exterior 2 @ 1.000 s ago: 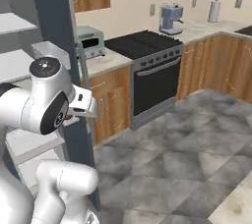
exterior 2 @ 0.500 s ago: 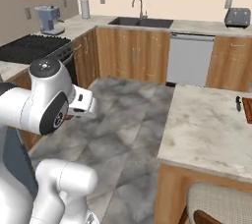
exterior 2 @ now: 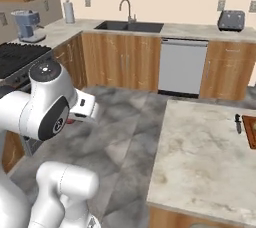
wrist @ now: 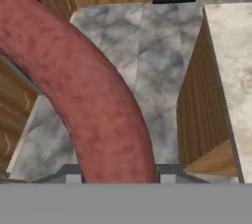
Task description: Retrieve the sausage and cheese from the fridge and place them on the cutting board on the counter.
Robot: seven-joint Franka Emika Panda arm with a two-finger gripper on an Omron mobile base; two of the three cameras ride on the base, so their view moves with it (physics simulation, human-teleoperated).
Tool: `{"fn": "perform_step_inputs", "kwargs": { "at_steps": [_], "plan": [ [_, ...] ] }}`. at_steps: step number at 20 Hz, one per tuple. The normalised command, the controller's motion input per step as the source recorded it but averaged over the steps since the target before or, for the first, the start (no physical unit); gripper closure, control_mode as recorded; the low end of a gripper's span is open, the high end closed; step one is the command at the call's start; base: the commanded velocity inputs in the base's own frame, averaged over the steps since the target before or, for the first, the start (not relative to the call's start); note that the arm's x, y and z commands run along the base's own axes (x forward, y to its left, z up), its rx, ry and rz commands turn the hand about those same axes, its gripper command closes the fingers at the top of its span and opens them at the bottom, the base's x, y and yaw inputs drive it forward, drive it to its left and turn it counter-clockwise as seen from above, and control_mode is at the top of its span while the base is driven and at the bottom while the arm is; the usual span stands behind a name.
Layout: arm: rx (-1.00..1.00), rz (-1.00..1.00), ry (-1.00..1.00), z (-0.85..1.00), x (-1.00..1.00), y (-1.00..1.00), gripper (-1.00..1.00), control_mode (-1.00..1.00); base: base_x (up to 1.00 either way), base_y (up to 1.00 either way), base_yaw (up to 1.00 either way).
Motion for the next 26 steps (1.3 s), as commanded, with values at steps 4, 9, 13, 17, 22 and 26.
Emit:
{"fn": "perform_step_inputs", "kwargs": {
  "at_steps": [4,9,13,17,22,26],
  "plan": [
    [0.00,0.00,0.00,0.00,0.00,0.00,1.00,1.00,0.93,0.08,0.00],
    [0.00,0.00,0.00,0.00,0.00,0.00,1.00,1.00,0.93,0.08,0.00],
    [0.00,0.00,0.00,0.00,0.00,0.00,1.00,1.00,0.94,0.07,0.00],
    [0.00,0.00,0.00,0.00,0.00,0.00,1.00,1.00,0.94,0.06,0.00],
    [0.00,0.00,0.00,0.00,0.00,0.00,1.00,1.00,0.94,0.05,0.00],
    [0.00,0.00,0.00,0.00,0.00,0.00,1.00,1.00,0.94,0.05,0.00]
  ]
}}
